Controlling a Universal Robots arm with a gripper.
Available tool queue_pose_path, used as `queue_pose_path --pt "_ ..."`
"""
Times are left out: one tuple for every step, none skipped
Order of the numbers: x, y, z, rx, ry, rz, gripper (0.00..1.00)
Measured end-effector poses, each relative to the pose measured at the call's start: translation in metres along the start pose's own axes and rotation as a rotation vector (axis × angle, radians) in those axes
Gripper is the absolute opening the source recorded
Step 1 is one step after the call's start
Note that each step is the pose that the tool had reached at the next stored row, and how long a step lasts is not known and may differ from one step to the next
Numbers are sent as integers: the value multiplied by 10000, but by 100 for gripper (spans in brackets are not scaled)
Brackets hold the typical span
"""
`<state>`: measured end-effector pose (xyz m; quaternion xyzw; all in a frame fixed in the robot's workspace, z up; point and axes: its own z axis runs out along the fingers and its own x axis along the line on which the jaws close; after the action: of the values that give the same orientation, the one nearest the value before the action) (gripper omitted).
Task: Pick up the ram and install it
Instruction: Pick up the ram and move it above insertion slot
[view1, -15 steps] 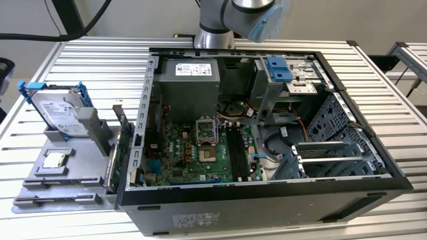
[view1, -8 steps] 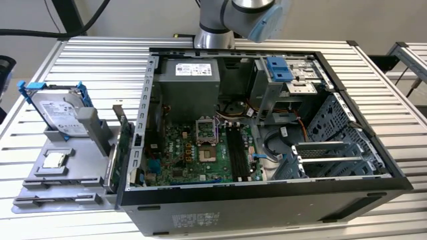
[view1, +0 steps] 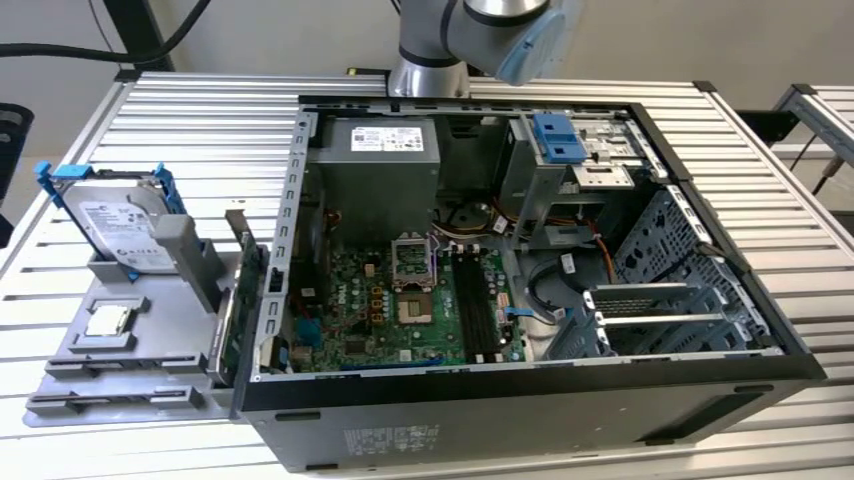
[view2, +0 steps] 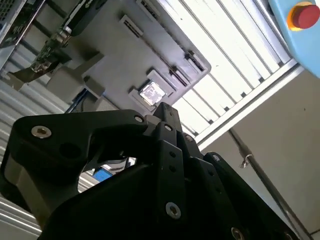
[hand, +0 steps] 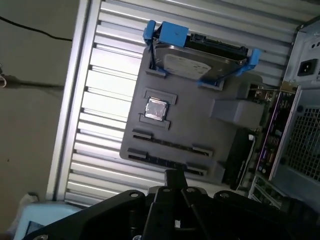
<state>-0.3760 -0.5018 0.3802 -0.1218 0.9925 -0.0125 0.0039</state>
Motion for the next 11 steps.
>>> queue_pose_path --pt "0 0 0 0 -5 -181 0" --pt "0 0 0 -1 -9 -348 0" --pt "0 0 0 -2 -14 -535 0" --pt "0 0 0 -3 -19 -714 0" --pt "0 0 0 -4 -24 -905 0" --pt "0 0 0 -4 -28 -1085 0" --pt "0 0 0 -6 -33 -1269 0" --pt "0 0 0 -7 -37 -1450 0" --pt "0 0 0 -7 -43 -1623 0" --pt "0 0 0 -9 -48 -1809 0" --pt "0 0 0 -9 -52 -1988 0"
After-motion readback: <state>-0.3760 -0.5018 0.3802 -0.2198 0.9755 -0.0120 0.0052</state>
